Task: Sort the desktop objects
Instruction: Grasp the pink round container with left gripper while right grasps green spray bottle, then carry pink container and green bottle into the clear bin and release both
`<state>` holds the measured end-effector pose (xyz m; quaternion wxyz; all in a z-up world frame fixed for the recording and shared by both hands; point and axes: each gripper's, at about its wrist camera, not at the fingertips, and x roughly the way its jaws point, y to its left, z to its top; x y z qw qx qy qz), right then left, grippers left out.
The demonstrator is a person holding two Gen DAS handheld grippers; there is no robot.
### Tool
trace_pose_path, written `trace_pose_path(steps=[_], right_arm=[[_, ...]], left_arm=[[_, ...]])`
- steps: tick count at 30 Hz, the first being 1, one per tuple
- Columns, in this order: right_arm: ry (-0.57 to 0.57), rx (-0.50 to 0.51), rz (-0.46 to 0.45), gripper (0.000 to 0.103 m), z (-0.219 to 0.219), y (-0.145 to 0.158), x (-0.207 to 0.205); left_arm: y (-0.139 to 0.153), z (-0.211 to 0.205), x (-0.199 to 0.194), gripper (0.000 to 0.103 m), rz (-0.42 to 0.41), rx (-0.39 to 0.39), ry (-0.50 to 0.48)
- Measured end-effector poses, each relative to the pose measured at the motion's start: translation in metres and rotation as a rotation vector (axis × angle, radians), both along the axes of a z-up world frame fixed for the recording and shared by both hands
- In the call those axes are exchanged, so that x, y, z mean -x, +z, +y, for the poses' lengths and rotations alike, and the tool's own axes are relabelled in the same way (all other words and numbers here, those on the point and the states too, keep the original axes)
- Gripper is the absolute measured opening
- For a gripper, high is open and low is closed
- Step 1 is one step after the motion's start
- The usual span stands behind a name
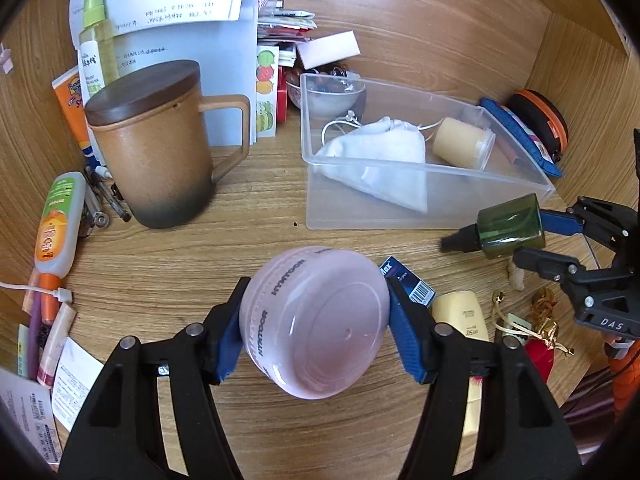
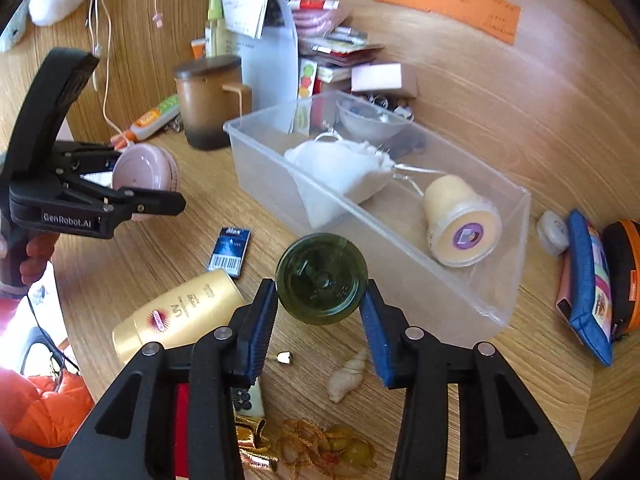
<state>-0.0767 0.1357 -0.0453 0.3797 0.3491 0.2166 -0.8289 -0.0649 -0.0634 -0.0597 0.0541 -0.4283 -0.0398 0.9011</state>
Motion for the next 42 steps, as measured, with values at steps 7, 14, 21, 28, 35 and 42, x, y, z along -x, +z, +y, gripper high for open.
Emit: trace_pose_path(steps=[7, 14, 21, 28, 35, 42], right_arm=[[-0.02, 0.045, 0.014, 0.037, 0.009, 0.008, -0.001], [-0.036, 0.061, 0.024, 0.036, 0.018, 0.015, -0.004], [-0.042, 0.087, 0.056, 0.036, 0.025, 0.033, -0.01], [-0.051, 0.112, 0.096, 0.036, 0.03, 0.054, -0.013], [-0.058, 0.142, 0.123, 0.036, 0.035, 0.074, -0.006], [-0.079, 0.164, 0.122, 0.036, 0.033, 0.082, 0.013]], left_arm=[[0.009, 0.002, -0.006, 0.064, 0.018, 0.008, -0.004], [0.016, 0.006, -0.01, 0.064, 0.042, 0.0, -0.01], [0.04, 0.006, -0.01, 0.064, 0.098, -0.024, -0.017], [0.067, 0.014, -0.003, 0.064, 0.156, -0.003, -0.046], [0.083, 0.015, 0.009, 0.064, 0.189, -0.009, -0.069], [0.098, 0.017, 0.024, 0.064, 0.213, -0.013, -0.088]])
